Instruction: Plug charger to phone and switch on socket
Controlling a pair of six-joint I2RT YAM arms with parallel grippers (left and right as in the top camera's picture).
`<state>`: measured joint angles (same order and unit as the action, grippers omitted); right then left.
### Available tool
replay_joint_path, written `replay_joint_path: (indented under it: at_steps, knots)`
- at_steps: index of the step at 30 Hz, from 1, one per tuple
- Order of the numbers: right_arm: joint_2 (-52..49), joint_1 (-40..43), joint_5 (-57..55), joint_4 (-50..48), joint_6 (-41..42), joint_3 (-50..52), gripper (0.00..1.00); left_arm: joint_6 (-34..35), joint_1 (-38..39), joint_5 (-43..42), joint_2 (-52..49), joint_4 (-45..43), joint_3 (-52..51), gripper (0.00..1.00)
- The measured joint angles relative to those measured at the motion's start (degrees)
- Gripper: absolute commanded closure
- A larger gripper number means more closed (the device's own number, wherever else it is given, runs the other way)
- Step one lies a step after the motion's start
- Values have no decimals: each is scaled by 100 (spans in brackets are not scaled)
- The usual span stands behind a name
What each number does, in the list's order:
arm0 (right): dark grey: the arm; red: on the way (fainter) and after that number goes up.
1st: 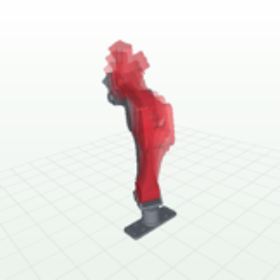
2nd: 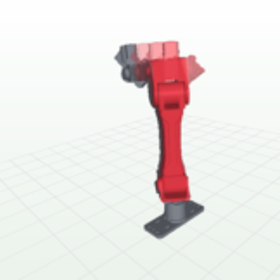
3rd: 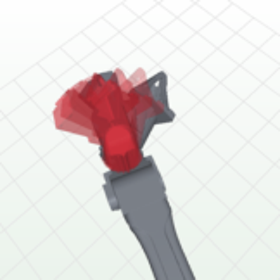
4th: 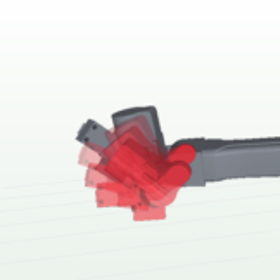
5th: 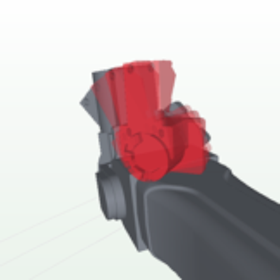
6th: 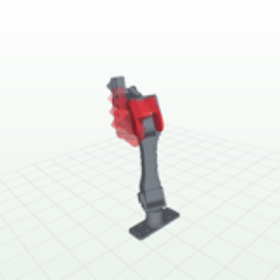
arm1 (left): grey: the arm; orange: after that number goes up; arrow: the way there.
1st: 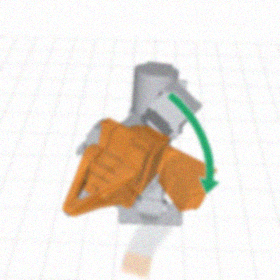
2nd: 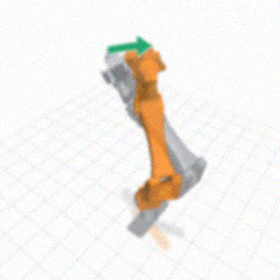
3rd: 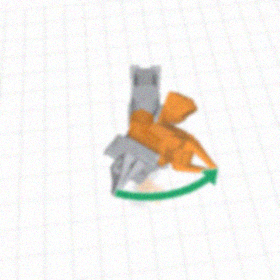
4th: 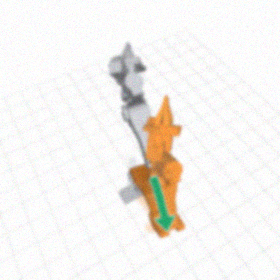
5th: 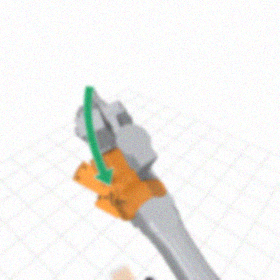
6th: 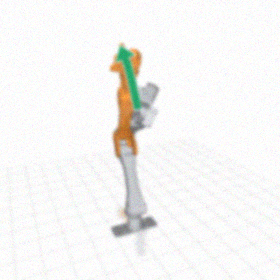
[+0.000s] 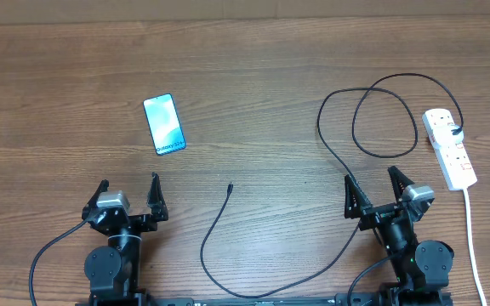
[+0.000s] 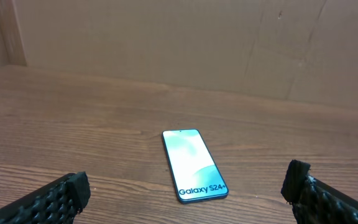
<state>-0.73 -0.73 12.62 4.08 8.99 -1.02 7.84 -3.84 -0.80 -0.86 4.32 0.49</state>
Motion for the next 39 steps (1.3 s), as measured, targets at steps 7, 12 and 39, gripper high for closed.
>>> replay_joint_path:
  at_steps: [7,12,39]
  knots:
    - [0,0,0,0,-2,0,0,0,0,0,0,0,0,0]
    - [0,0,0,2,-2,0,0,0,0,0,0,0,0,0]
    - [0,0,0,2,-2,0,0,-94,0,-529,-1123,2413,3532,0]
